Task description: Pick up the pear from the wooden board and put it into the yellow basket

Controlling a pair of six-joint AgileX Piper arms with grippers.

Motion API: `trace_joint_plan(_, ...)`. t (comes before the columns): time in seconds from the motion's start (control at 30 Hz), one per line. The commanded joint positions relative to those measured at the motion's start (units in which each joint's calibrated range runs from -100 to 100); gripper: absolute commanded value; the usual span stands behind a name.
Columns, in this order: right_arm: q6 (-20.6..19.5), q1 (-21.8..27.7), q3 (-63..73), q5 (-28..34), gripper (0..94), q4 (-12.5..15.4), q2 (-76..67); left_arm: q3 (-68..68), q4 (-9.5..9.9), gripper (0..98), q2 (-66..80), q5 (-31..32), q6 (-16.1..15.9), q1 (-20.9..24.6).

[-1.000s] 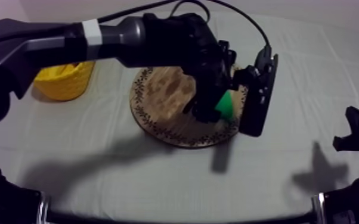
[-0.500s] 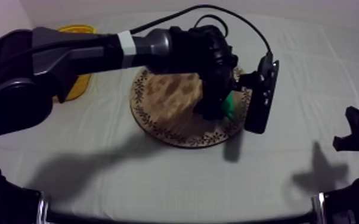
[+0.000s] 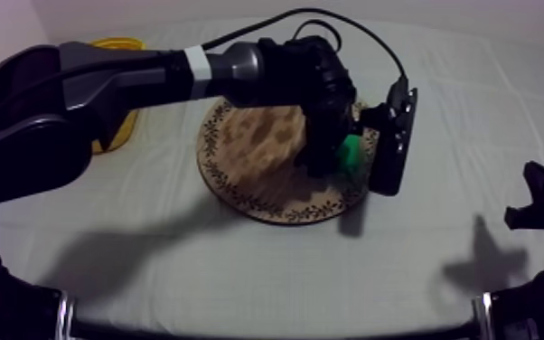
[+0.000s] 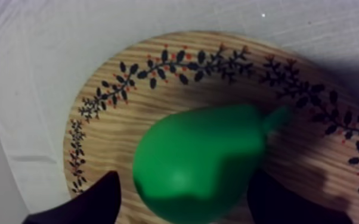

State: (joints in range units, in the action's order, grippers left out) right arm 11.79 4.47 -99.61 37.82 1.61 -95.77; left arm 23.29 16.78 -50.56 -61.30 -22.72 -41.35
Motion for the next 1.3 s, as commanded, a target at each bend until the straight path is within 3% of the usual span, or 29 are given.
trace_joint_plan(0.0, 0.00, -0.03, -0.05, 0.00, 0.5, -0.02, 0.01, 0.06, -0.45, 83.5, 0.26, -0.01, -0.52, 0.18)
trace_joint_plan(0.2, 0.00, -0.03, -0.05, 0.00, 0.5, -0.02, 0.01, -0.28, -1.12, 93.9, 1.00, 0.06, -2.15, 0.45)
trace_joint_plan(0.5, 0.00, -0.03, -0.05, 0.00, 0.5, -0.02, 0.01, -1.57, -3.07, 95.7, 1.88, 0.55, -5.71, 0.81)
trace_joint_plan(0.73, 0.00, -0.03, -0.05, 0.00, 0.5, -0.02, 0.01, -4.01, -2.98, 95.8, 3.34, 3.13, -5.46, 0.22)
trace_joint_plan(1.13, 0.00, -0.03, -0.05, 0.00, 0.5, -0.02, 0.01, -3.47, -2.70, 90.1, 1.16, 4.25, -4.86, -0.66)
trace_joint_plan(1.27, 0.00, -0.03, -0.05, 0.00, 0.5, -0.02, 0.01, -2.60, -2.56, 83.4, 0.50, 4.59, -4.27, -0.78)
